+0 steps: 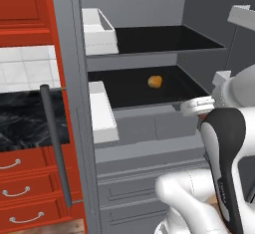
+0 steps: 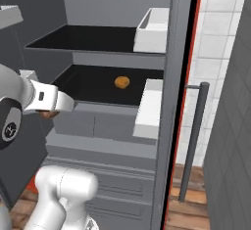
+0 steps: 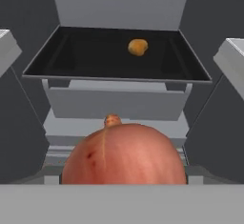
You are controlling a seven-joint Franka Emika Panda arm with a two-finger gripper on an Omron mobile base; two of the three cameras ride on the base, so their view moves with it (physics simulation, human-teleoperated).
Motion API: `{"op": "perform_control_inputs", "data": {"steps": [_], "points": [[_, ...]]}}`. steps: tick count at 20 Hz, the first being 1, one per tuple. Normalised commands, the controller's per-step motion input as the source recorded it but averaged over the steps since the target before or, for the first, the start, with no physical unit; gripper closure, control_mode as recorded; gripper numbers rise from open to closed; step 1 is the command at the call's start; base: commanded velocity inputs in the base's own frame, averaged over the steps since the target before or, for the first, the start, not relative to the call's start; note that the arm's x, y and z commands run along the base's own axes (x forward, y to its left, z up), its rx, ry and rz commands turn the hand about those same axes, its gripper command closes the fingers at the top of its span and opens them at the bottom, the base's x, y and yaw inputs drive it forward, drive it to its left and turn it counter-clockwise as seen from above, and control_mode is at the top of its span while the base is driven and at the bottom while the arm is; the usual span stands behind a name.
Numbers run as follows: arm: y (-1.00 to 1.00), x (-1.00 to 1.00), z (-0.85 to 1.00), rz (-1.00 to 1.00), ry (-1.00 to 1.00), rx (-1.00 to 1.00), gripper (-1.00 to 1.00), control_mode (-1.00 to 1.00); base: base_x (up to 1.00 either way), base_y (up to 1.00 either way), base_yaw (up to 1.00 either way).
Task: Gather the onion and potato from the fridge and place them on a tray on the dining counter. Then gather the steak and fish from the fridge and place them on the other tray.
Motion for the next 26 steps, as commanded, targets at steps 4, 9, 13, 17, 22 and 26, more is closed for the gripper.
{"op": "perform_control_inputs", "data": {"steps": [4,9,13,17,22,26], "points": [[0.00,0.00,0.00,0.00,0.00,0.00,1.00,1.00,-0.88,0.00,0.00],[0.00,0.00,0.00,0.00,0.00,0.00,1.00,1.00,-0.88,0.06,0.00],[0.00,0.00,0.00,0.00,0.00,0.00,1.00,1.00,-0.68,0.32,0.10],[0.00,0.00,0.00,0.00,0.00,0.00,1.00,1.00,-0.50,0.79,0.24],[0.00,0.00,0.00,0.00,0.00,0.00,1.00,1.00,-0.64,0.86,0.35],[0.00,0.00,0.00,0.00,0.00,0.00,1.00,1.00,-0.45,0.73,0.38]]}}
